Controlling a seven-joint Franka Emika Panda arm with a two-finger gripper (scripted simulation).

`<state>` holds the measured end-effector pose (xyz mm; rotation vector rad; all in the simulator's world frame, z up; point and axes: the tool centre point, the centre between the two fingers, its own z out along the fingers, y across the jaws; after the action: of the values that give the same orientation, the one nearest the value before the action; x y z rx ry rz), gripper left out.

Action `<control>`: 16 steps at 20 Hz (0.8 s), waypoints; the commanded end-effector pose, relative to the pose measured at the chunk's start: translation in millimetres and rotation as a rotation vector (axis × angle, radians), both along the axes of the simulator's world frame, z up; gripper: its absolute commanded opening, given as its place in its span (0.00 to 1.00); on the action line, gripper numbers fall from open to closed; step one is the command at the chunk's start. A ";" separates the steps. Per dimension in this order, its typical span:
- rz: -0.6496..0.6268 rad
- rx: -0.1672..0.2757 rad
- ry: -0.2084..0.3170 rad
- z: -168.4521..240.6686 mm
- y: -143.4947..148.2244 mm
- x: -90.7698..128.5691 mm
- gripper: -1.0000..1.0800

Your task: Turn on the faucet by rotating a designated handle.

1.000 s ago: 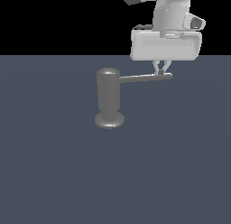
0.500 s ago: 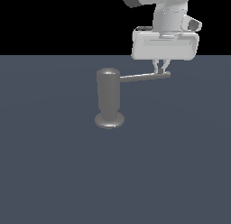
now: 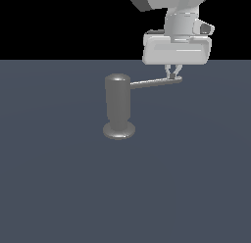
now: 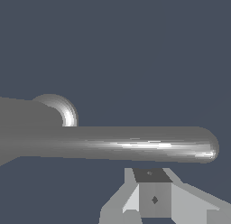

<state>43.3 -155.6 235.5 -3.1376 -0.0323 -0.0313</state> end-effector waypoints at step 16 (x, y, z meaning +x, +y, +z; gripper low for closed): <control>-0.008 -0.001 0.006 -6.7 3.3 49.7 0.00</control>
<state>87.2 -155.9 235.6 -3.1407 -0.0149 -0.0278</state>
